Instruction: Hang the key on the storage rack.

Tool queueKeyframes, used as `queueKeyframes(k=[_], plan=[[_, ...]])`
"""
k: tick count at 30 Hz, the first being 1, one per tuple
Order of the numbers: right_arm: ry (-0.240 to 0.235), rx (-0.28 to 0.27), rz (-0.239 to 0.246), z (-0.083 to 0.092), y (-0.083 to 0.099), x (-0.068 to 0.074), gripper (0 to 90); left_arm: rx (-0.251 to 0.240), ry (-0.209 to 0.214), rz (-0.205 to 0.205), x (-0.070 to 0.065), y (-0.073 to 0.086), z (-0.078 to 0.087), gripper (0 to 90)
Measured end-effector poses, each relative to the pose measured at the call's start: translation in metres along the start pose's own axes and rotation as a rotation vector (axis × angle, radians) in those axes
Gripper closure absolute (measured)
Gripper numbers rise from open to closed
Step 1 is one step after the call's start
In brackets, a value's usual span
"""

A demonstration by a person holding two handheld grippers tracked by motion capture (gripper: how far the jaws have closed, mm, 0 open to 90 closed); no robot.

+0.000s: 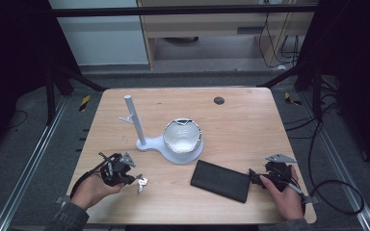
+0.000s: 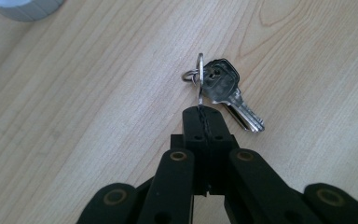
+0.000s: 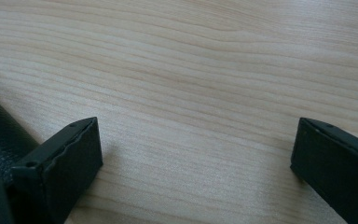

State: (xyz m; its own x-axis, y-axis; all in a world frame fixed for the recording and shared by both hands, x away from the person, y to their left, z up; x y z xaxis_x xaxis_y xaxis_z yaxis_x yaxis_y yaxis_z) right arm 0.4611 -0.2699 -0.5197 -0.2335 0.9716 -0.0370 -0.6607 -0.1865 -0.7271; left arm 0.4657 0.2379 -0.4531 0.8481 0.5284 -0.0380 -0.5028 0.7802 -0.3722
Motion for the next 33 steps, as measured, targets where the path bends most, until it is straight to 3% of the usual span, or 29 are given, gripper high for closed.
queueKeyframes(k=[8,19,33], plan=[[0.000,0.000,0.000,0.000,0.000,0.000,1.9,-0.038,-0.025,0.004,-0.002,-0.006,0.029,89.7],[0.000,0.000,0.000,0.000,0.000,0.000,1.9,-0.071,-0.077,-0.026,0.001,-0.030,0.083,89.7],[0.000,0.000,0.000,0.000,0.000,0.000,1.9,-0.081,-0.098,-0.017,0.011,-0.047,0.116,89.7]])
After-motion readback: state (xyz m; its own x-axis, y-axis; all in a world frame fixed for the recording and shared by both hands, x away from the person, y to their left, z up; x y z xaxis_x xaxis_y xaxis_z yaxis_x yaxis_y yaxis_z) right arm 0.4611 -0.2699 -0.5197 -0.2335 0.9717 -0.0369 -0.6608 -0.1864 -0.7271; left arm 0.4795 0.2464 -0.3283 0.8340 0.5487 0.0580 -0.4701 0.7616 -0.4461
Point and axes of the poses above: each handheld gripper's, and its own axes: z roughly backward along the jaws, y roughly out of its underside, x roughly to its left, the point moved 1 cm from there along -z, roughly forward along the jaws, and after that the axes turned 3 degrees about y, right-handed, at the moved point
